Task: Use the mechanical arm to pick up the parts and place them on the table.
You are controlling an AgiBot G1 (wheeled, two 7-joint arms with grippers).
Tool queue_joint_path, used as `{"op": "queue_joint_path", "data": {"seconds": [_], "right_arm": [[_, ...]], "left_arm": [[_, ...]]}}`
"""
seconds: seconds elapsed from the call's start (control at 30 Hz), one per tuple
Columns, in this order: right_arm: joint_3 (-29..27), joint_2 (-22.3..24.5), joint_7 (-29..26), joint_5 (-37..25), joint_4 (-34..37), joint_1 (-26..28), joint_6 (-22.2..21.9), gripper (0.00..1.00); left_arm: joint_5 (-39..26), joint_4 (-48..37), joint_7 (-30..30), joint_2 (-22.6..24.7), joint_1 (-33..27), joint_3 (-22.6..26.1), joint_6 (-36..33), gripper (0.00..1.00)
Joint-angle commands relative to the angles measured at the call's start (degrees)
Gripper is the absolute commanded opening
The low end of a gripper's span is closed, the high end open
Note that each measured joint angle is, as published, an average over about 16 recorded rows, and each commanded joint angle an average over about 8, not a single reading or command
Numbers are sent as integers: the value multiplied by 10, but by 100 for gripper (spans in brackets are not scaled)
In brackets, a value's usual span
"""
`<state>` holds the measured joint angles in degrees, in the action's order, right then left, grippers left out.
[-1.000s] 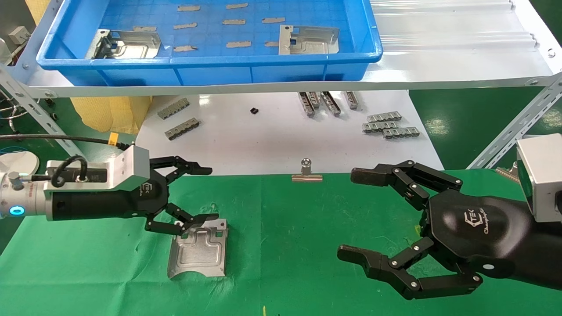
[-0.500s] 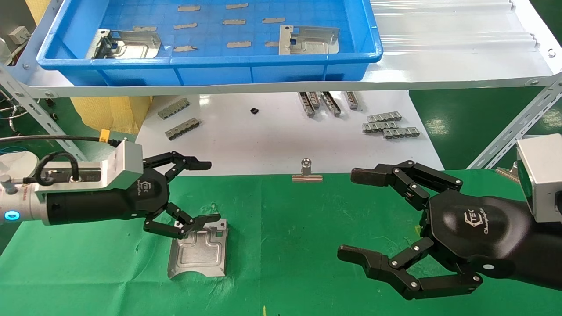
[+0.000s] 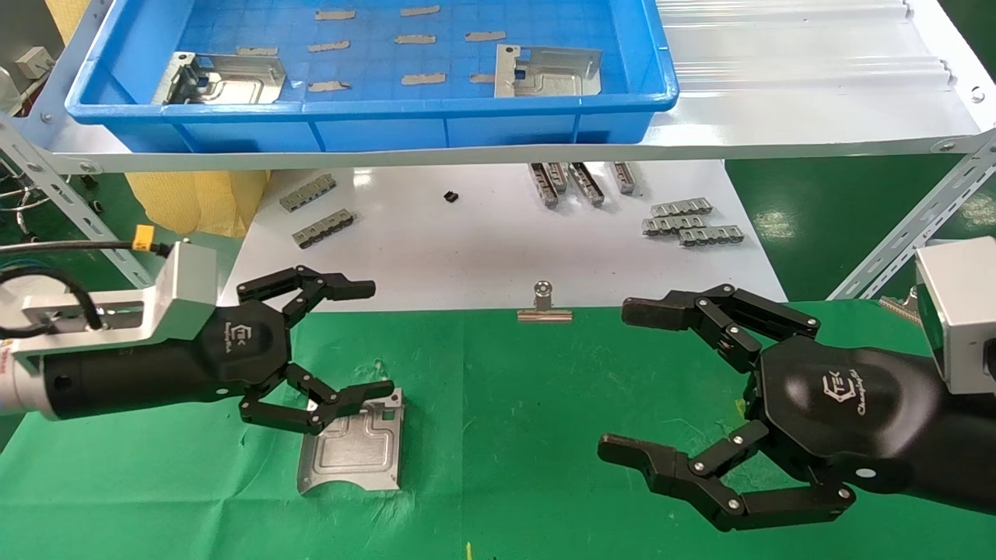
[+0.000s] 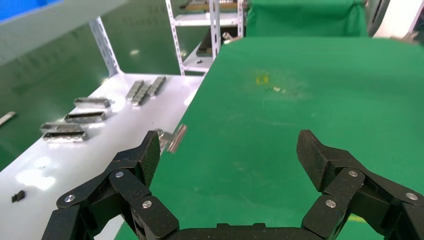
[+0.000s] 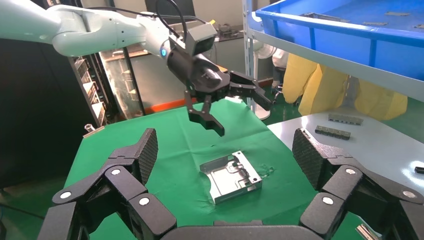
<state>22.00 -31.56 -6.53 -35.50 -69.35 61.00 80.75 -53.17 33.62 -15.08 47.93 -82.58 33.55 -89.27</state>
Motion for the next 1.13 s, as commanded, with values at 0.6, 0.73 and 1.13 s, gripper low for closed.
{"op": "queue_joint_path", "data": {"seconds": [0.6,0.73,1.13], "right_arm": [[0,0,0,0,0,0,0,100],[0,0,0,0,0,0,0,100],[0,0,0,0,0,0,0,100]], "left_arm": [[62,218,141,-70,114,-95,19,100],[75,263,170,-85,139,-116,24,100],[108,381,246,-123,201,-167,34,100]]}}
